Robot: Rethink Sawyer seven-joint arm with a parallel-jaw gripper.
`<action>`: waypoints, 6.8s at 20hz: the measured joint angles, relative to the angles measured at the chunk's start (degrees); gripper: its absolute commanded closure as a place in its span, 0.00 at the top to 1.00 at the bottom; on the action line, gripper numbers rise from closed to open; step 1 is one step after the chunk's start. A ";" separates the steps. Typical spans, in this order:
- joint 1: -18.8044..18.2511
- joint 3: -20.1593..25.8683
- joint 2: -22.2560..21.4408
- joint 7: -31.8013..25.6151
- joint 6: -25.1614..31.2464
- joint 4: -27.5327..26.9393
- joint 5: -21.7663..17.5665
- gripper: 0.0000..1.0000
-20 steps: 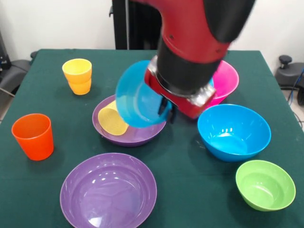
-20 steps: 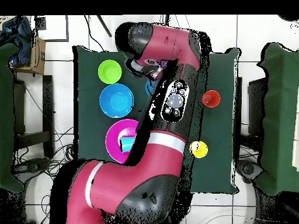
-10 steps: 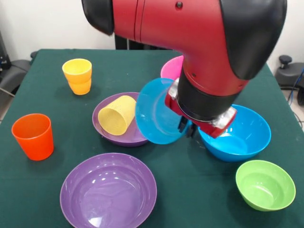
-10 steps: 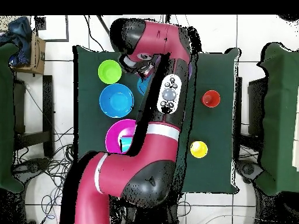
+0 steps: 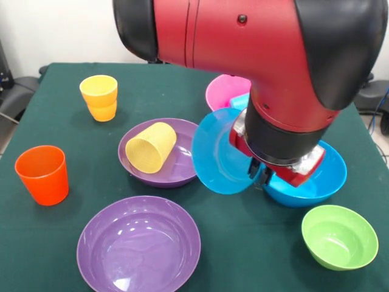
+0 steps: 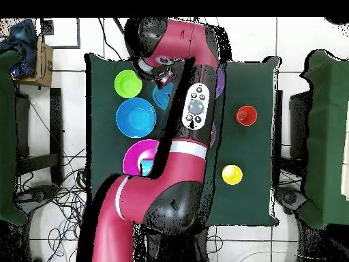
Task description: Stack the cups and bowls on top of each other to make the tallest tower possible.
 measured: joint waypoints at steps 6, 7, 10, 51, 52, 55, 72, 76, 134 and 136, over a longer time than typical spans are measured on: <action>-0.10 -7.10 2.89 4.54 0.27 -3.20 8.74 0.00; -0.11 -8.03 3.22 5.10 0.27 -3.53 9.81 0.00; -0.11 -12.33 4.59 7.16 0.27 -4.70 14.31 0.00; 3.47 -19.83 -3.04 8.04 0.25 10.48 10.70 1.00; 3.69 -19.36 -3.81 7.94 0.23 11.55 9.93 1.00; 4.27 -17.76 -6.34 7.54 -0.17 14.94 7.41 1.00; 5.67 -7.52 -19.90 3.11 -25.55 38.70 -2.80 1.00; 5.55 -5.38 -22.43 3.11 -32.04 44.18 -4.41 1.00; 4.63 2.88 -23.13 3.11 -41.35 56.65 -10.82 1.00; 4.61 2.81 -22.41 3.11 -39.46 55.59 -10.84 1.00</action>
